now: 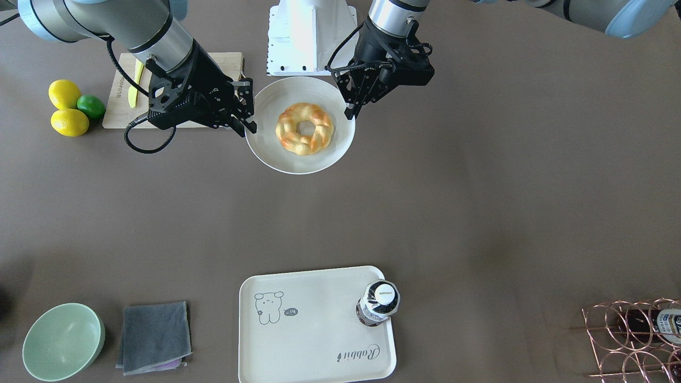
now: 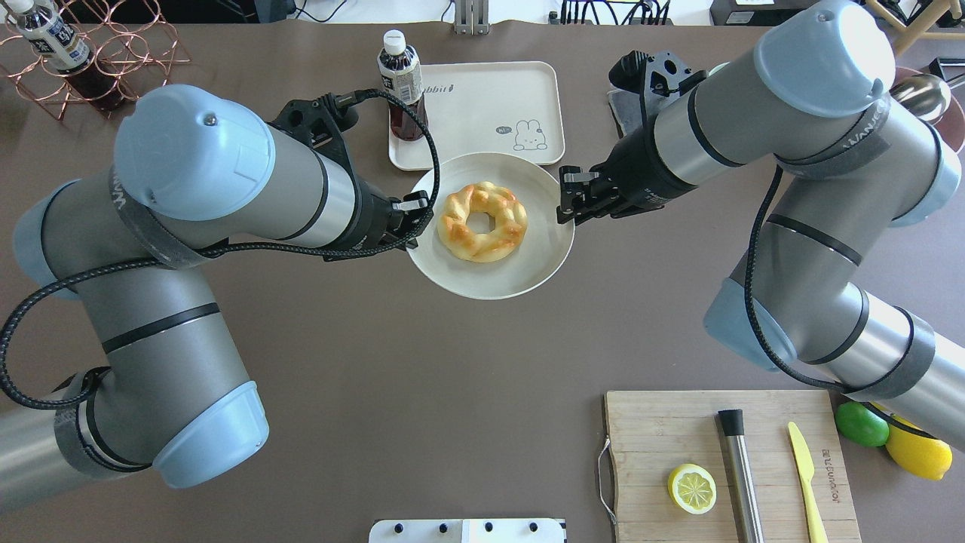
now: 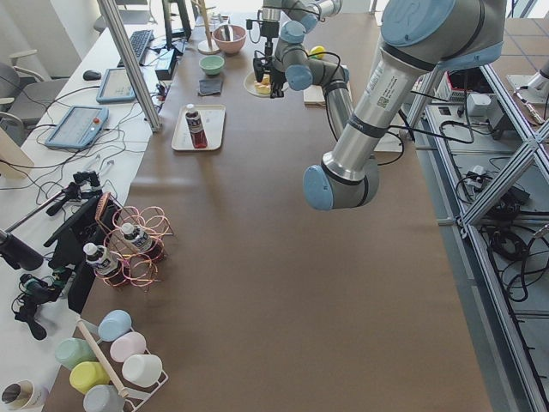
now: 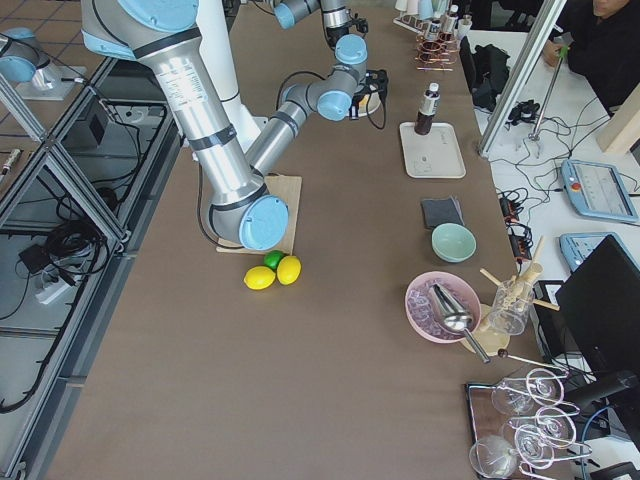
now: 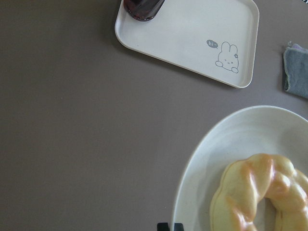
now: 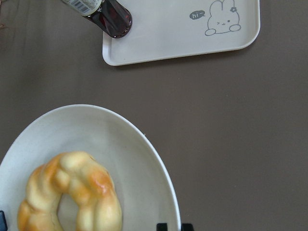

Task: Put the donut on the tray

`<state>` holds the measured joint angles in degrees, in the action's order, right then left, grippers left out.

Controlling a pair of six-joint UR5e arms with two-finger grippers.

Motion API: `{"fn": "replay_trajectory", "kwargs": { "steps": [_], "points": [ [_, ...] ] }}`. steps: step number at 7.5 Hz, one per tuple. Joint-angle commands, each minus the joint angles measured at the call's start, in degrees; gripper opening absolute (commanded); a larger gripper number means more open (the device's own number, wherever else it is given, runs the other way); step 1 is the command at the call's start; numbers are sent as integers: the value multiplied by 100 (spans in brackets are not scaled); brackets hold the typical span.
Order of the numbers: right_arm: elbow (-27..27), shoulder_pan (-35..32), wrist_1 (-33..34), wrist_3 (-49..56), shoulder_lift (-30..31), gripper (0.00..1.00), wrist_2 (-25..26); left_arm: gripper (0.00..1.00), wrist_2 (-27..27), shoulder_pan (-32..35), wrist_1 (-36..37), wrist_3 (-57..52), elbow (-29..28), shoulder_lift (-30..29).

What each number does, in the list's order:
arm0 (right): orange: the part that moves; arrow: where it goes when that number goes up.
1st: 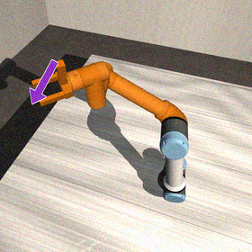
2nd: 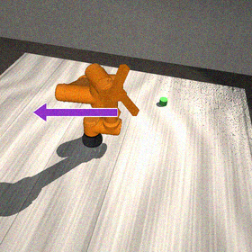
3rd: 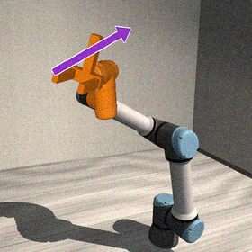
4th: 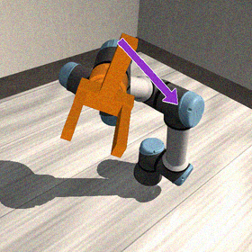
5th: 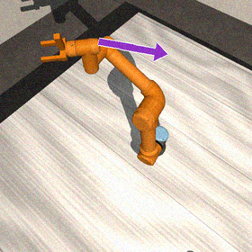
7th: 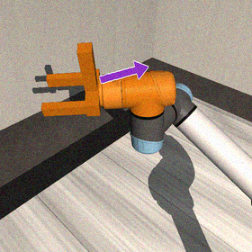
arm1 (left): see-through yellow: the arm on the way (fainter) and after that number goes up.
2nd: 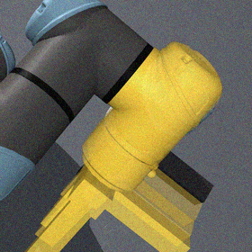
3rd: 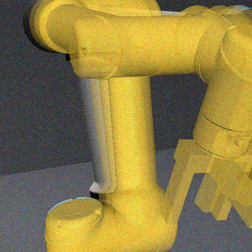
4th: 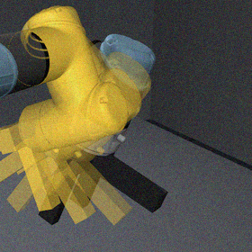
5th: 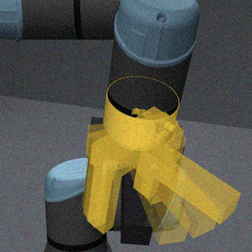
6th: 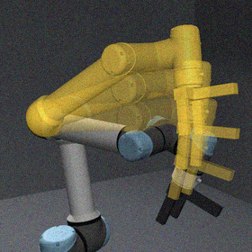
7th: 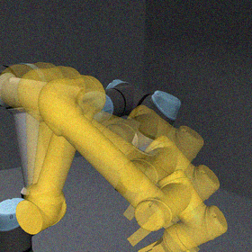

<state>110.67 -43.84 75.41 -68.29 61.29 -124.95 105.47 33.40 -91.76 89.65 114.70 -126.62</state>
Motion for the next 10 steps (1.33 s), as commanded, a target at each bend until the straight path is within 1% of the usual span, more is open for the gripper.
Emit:
{"fn": "replay_trajectory", "kwargs": {
  "steps": [1,2,5,6,7,8,10],
  "points": [
    [8,-19,0,0,6,12,-3,0,0,0,0,-9,-36,-11],
    [8,-19,0,0,15,0,5,0,0,0,0,-9,-36,-20],
    [8,-46,-9,0,15,0,6,0,0,9,0,-18,-53,-55],
    [8,-63,-9,0,15,0,5,95,-9,9,0,-9,-97,-73],
    [8,-63,-9,0,15,0,14,98,-209,9,-9,-9,-97,-73],
    [8,-63,-9,0,15,0,14,98,-228,9,-17,-9,-89,-73],
    [-19,-55,-9,0,41,0,250,98,-229,9,-53,-18,-89,-73]
  ]
}}
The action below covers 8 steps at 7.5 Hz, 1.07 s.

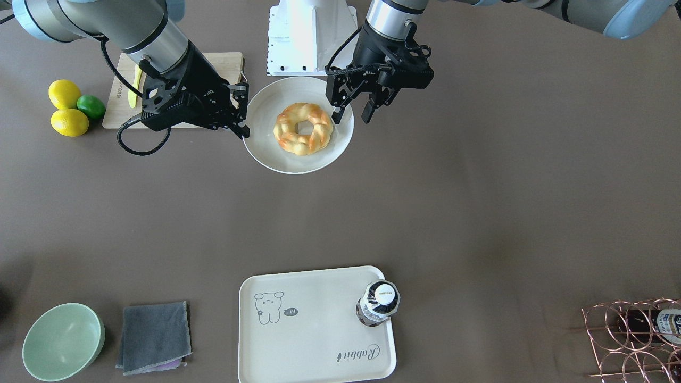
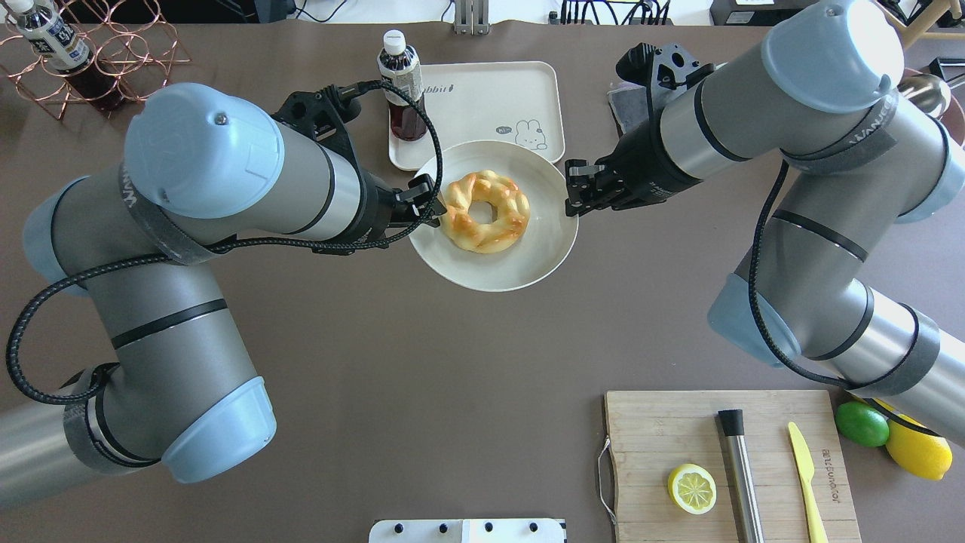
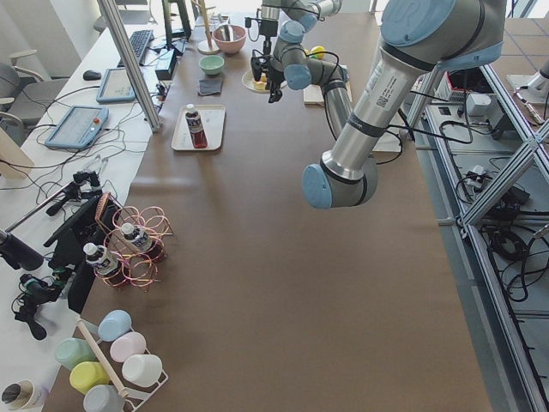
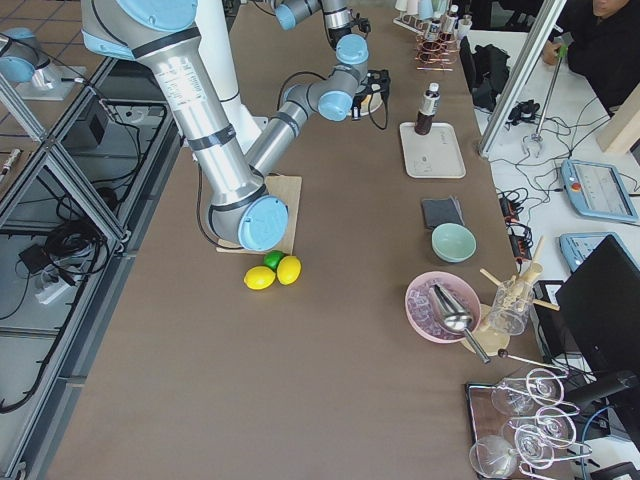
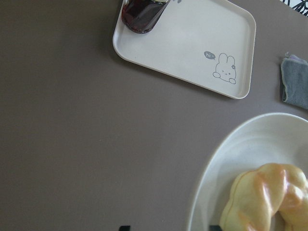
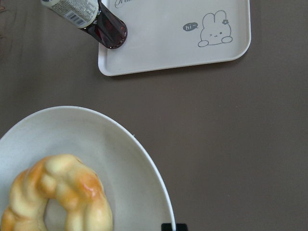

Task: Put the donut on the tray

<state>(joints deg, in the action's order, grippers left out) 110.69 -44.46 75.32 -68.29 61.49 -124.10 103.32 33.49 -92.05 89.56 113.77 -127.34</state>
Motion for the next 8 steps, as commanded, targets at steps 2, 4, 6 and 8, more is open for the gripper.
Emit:
{"fn": "replay_trajectory", "kwargs": {
  "steps": [2,4,6,8],
  "points": [
    [-83,51,17,0,38,0,298,98,4,9,-32,0,39,-1],
    [-415,192,79,17,-32,0,465,98,22,70,-41,-8,48,-1],
    [-583,157,105,9,-32,0,474,98,39,176,-41,-17,57,8],
    [-1152,-79,185,0,-93,0,483,98,240,359,-24,-455,92,43]
  ]
}}
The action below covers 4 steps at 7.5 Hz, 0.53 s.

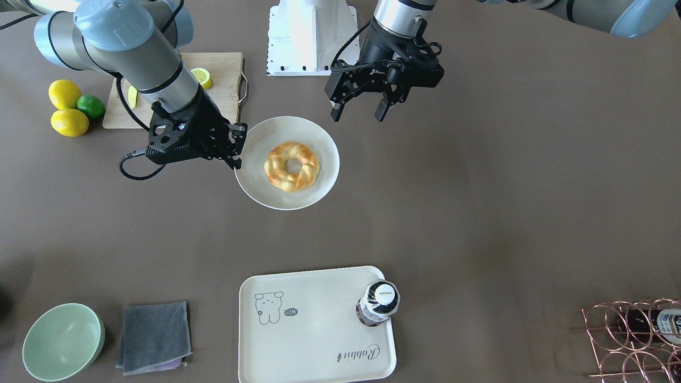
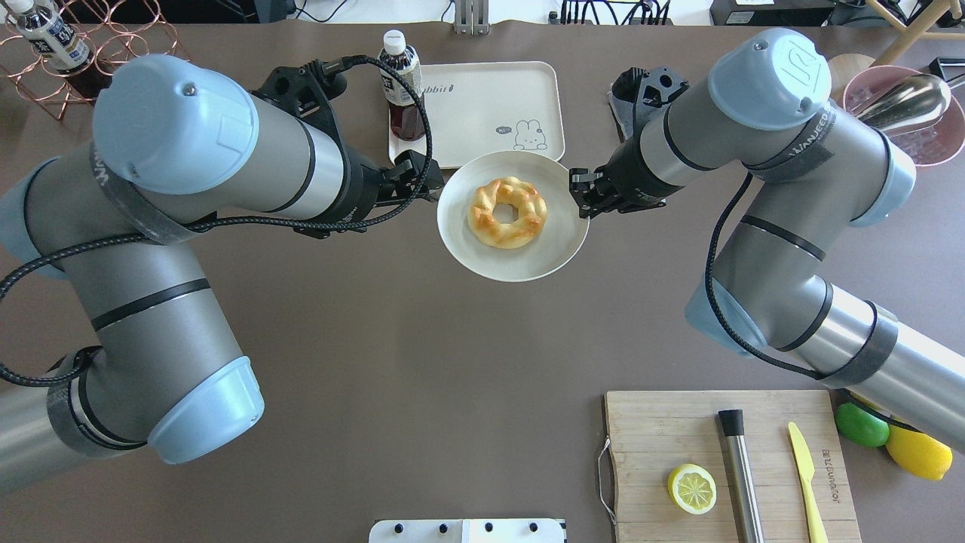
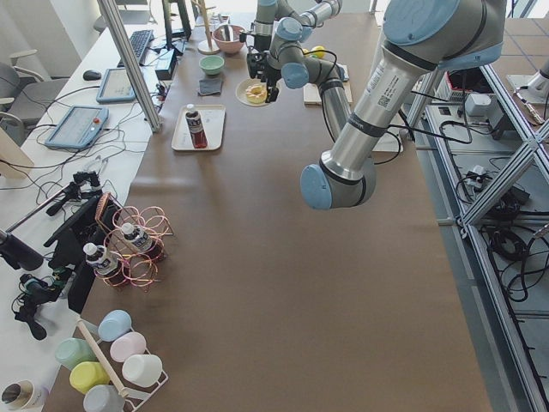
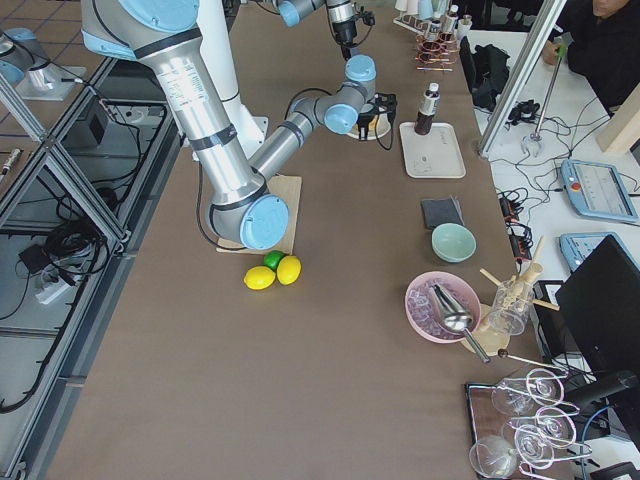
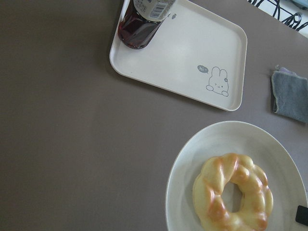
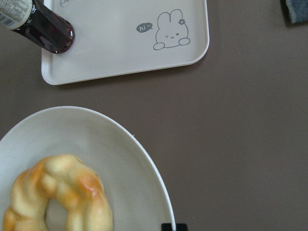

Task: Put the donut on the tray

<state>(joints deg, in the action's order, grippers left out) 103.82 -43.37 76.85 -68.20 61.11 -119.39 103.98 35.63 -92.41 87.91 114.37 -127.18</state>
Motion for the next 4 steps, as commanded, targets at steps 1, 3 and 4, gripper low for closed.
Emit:
{"fn": "replay_trajectory", "kwargs": {
  "steps": [1,3,4],
  "points": [
    [-877,-364,40,-17,-342,0,12,98,558,441,47,-292,59,44],
    [-1581,-672,-56,9,-642,0,73,98,913,883,74,-867,268,507],
    [-1906,-725,-100,-183,-879,0,186,98,922,1014,144,-1194,461,849]
  ]
}}
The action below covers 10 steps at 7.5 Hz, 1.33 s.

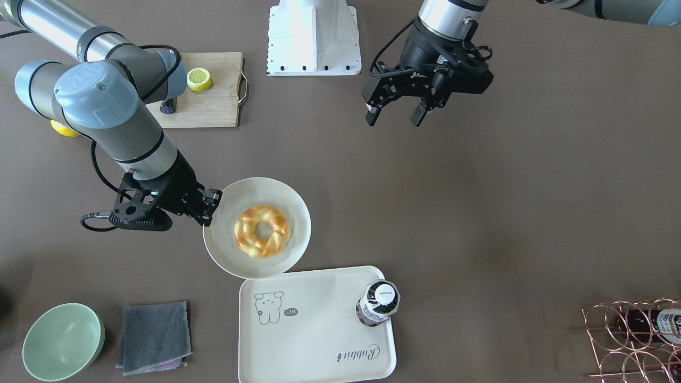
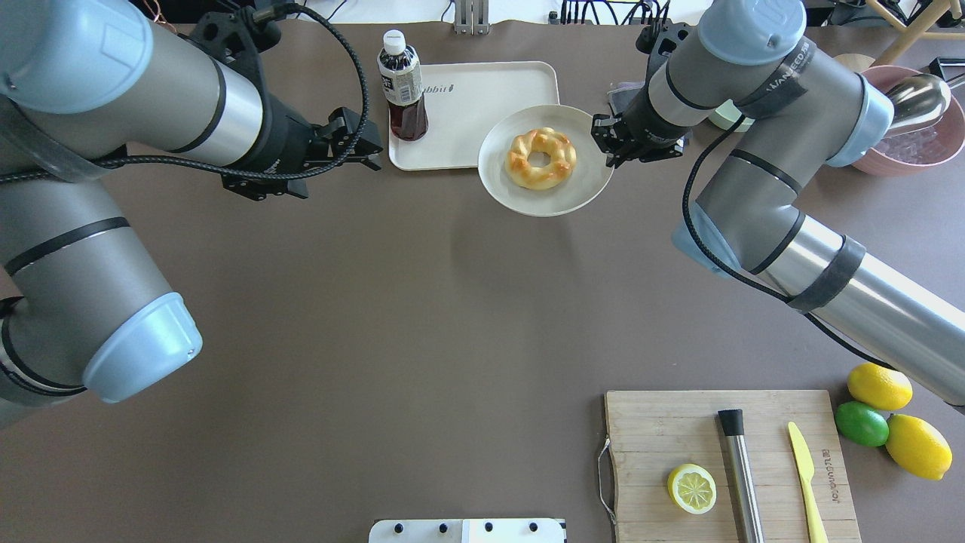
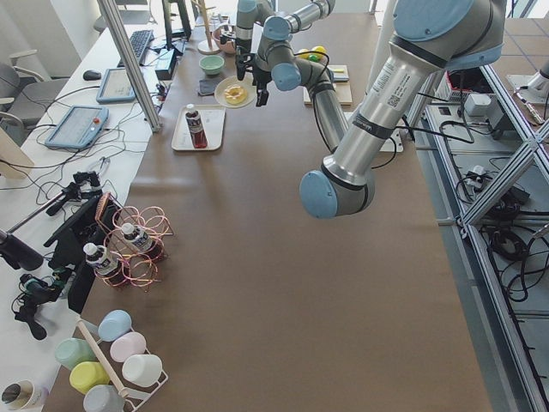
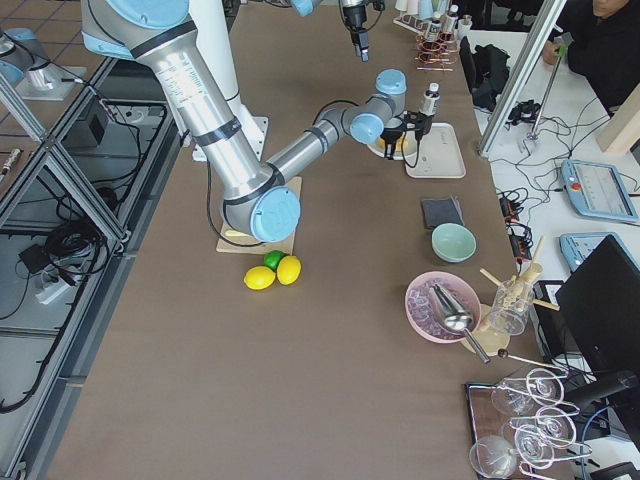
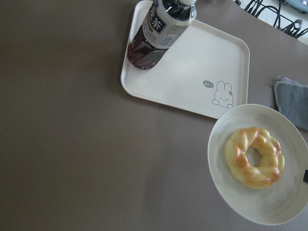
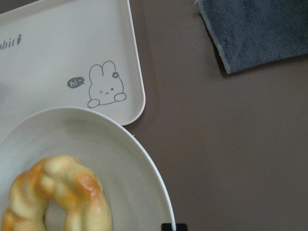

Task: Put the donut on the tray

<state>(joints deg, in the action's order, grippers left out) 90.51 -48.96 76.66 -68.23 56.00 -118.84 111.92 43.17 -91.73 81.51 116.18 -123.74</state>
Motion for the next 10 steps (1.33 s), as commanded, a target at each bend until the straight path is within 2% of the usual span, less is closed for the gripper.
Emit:
{"fn": "replay_trajectory", "kwargs": {
  "steps": [1,3,5,6,8,9,10],
  "points": [
    [-805,-193,-307,-312,-484,0,307,98,180,471,303,-1001,343,674],
    [-1585,-281,-887,-400,-896,0,344,98,225,700,499,-1740,475,1217],
    [-2279,-229,-1483,-934,-1309,0,606,98,225,1033,472,-2601,459,1667],
    [-2736,-98,-1792,-1146,-1537,0,903,98,234,1305,464,-3197,380,1851],
    [-3511,79,-2179,-1192,-1847,0,1318,98,784,1946,437,-4174,-23,1915],
    [-3766,114,-2373,-1192,-1900,0,1354,98,883,2132,437,-4518,-216,1906],
    [-3786,158,-2375,-1192,-1909,0,1355,98,884,2186,324,-4600,-349,1906]
  ]
}}
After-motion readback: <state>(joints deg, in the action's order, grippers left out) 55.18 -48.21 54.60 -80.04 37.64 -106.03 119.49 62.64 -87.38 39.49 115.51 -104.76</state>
